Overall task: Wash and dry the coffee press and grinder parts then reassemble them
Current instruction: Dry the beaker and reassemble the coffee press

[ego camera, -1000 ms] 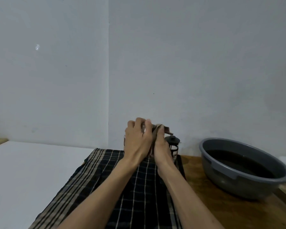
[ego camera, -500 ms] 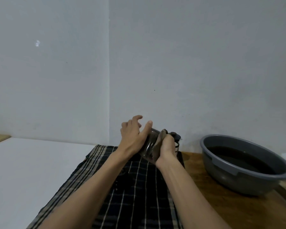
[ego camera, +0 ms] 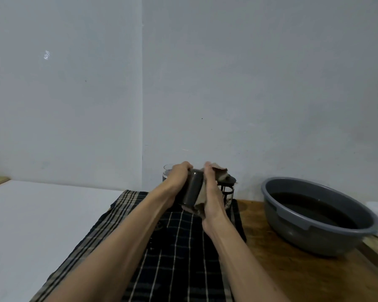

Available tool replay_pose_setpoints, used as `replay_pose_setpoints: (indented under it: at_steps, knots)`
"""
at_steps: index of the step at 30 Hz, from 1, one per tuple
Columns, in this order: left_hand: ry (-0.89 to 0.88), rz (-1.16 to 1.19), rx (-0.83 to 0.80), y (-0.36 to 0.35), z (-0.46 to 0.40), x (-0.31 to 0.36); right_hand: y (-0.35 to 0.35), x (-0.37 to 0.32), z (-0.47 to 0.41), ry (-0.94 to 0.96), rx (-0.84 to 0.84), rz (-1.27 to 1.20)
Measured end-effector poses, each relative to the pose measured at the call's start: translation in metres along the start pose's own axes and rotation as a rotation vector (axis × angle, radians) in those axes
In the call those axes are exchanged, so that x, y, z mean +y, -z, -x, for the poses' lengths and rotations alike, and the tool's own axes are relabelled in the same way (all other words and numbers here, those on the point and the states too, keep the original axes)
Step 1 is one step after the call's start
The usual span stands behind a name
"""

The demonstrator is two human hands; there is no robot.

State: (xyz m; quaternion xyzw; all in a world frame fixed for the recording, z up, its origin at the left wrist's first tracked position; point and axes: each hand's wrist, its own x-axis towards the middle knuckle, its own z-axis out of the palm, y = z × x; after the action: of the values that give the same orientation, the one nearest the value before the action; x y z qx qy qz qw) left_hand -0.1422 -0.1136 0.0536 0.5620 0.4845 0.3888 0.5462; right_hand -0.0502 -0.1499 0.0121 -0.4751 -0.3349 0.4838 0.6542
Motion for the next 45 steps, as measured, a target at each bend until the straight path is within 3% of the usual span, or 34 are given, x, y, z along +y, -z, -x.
replay_pose_setpoints:
  at_steps: [4,9,12,15,18,21,24,28,33,35,38,43,45]
  knots:
    - [0.04,-0.375,0.257,-0.009,-0.003,-0.004,0.003,0.0,-0.002,-0.003,0.109,0.012]
    - [-0.088,-0.264,0.226,-0.023,0.006,-0.031,0.0,0.002,-0.017,0.075,0.333,-0.025]
    - [-0.081,-0.237,0.232,-0.02,0.004,-0.036,0.001,0.001,-0.017,0.204,0.435,0.123]
    - [-0.075,-0.082,0.129,-0.014,0.002,-0.032,0.009,-0.011,-0.014,0.38,0.225,0.273]
    - [0.026,0.036,-0.064,-0.004,0.01,-0.016,0.015,-0.028,-0.004,0.393,-0.072,0.313]
    - [0.112,0.037,-0.289,0.002,0.02,-0.003,0.018,-0.04,0.0,0.351,-0.169,0.237]
    - [0.122,0.107,-0.335,-0.002,0.023,-0.008,0.013,-0.04,-0.002,0.312,0.027,0.194]
    - [0.122,0.203,-0.222,-0.012,0.025,-0.022,0.005,-0.034,-0.011,0.263,0.388,0.244]
    - [0.145,0.244,-0.082,-0.011,0.022,-0.028,0.0,-0.02,-0.009,0.327,0.599,0.105]
    - [0.131,0.406,-0.026,-0.006,0.019,-0.027,0.001,-0.015,-0.013,0.281,0.668,-0.037]
    - [0.142,0.695,0.138,0.011,0.007,-0.024,0.004,-0.006,-0.005,0.243,0.581,-0.119]
    - [0.127,0.811,0.197,0.01,-0.01,-0.025,-0.019,0.024,0.025,0.357,0.156,0.145]
    - [0.074,0.686,0.23,0.006,0.0,-0.026,-0.028,0.04,0.016,0.379,0.021,0.305]
